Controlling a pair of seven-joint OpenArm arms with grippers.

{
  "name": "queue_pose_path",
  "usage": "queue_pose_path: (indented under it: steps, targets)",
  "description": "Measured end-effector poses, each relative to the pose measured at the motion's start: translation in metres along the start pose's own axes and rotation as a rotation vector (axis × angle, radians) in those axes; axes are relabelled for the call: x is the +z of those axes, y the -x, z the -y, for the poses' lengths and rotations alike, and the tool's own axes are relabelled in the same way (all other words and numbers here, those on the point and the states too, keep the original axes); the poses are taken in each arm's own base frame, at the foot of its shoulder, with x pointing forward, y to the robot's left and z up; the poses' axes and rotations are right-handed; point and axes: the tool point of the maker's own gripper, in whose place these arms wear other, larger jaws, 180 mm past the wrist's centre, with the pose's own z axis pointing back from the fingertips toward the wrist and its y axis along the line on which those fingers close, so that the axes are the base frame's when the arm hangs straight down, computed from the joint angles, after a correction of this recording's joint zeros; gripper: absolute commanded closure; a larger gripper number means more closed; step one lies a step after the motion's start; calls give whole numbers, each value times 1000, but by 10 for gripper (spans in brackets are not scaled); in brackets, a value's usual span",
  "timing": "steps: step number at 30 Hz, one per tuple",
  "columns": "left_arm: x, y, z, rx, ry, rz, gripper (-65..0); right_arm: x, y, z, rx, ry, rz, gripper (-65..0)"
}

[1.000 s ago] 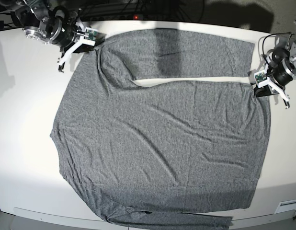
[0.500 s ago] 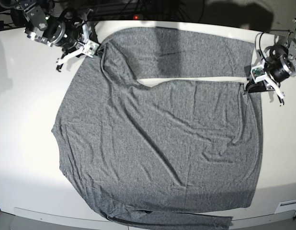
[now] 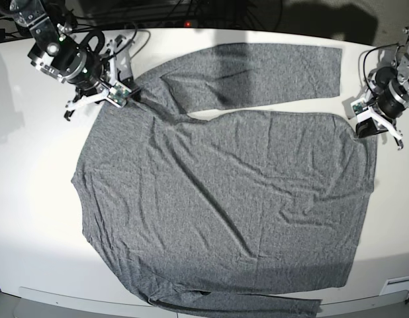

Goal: Fold the T-shirt properly
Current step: 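Drag the held shirt edges with both grippers, swinging the body around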

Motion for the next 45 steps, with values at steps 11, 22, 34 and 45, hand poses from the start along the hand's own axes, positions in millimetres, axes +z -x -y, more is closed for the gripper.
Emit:
queue_pose_path:
  steps: [11, 22, 34, 45]
  targets:
    - [-3, 0, -12, -8, -21, -3, 0, 17, -15, 52, -121, 206, 55, 0]
    - [-14, -12, -66, 58, -125, 25, 0, 23, -50, 100, -230, 308, 191, 0]
    - [-32, -24, -84, 166, -179, -16, 0, -6, -79, 139, -381, 364, 283, 0]
    - [-34, -29, -129, 328, -262, -1, 0, -37, -62, 187, -462, 395, 232, 0]
